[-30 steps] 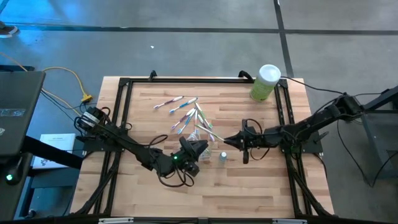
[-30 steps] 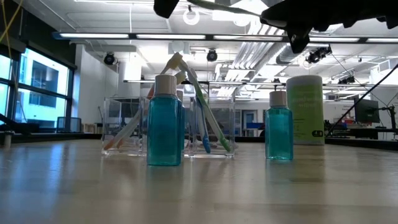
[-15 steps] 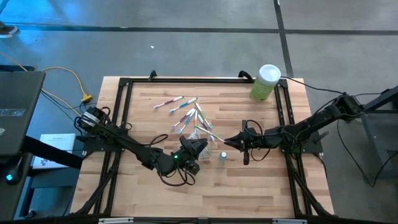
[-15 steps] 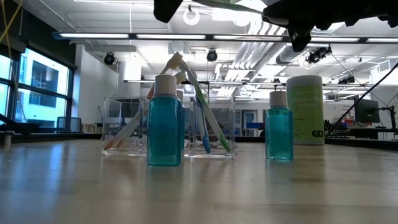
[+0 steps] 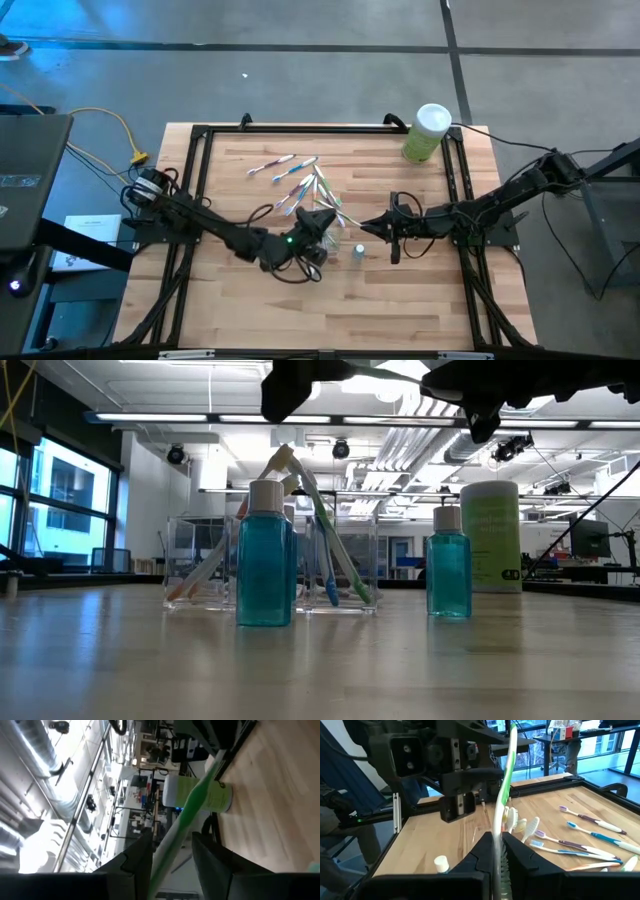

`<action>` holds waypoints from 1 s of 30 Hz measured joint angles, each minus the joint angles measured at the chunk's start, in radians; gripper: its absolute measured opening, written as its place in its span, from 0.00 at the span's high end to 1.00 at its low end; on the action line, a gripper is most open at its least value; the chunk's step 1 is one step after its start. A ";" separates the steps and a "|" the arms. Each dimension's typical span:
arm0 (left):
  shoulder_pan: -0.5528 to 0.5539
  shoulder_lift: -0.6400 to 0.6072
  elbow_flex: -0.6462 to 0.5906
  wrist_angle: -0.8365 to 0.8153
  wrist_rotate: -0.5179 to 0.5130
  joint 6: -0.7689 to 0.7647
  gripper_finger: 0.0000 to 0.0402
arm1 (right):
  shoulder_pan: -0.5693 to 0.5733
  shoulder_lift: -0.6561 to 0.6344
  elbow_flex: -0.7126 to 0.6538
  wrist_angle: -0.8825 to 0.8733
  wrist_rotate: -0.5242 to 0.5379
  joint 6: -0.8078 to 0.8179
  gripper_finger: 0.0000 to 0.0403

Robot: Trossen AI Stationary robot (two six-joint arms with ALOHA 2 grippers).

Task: Pick & Place toothbrushing station
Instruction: Put the green toothbrush into the transparent organizer

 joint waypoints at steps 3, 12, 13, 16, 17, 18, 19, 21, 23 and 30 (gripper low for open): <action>0.003 0.000 0.000 0.001 0.023 0.025 0.68 | 0.000 0.000 0.000 -0.008 0.000 0.000 0.97; 0.040 0.000 0.000 -0.060 0.039 0.026 0.68 | 0.000 0.000 0.000 -0.015 -0.001 0.001 0.97; 0.042 0.000 0.000 -0.073 0.038 0.026 0.68 | 0.000 0.000 0.000 -0.017 -0.001 0.001 0.97; 0.048 0.000 0.000 -0.092 0.038 0.026 0.68 | 0.000 0.000 0.000 -0.026 -0.001 0.001 0.97; 0.048 0.000 0.000 -0.092 0.038 0.026 0.68 | 0.000 0.000 0.000 -0.028 -0.002 0.001 0.97; 0.048 0.000 0.000 -0.092 0.038 0.026 0.68 | 0.000 0.000 0.000 -0.031 -0.002 0.001 0.97; 0.048 0.000 0.000 -0.093 0.038 0.026 0.68 | 0.000 0.000 0.000 -0.032 -0.003 0.001 0.97; 0.048 0.000 0.000 -0.093 0.037 0.026 0.70 | 0.000 0.000 0.000 -0.033 -0.003 0.001 0.97; 0.048 0.000 0.000 -0.093 0.034 0.026 0.73 | 0.000 0.000 0.000 -0.033 -0.003 0.001 0.97; 0.042 0.001 -0.001 -0.116 0.027 0.016 0.85 | 0.000 -0.001 0.000 -0.032 -0.010 0.003 0.96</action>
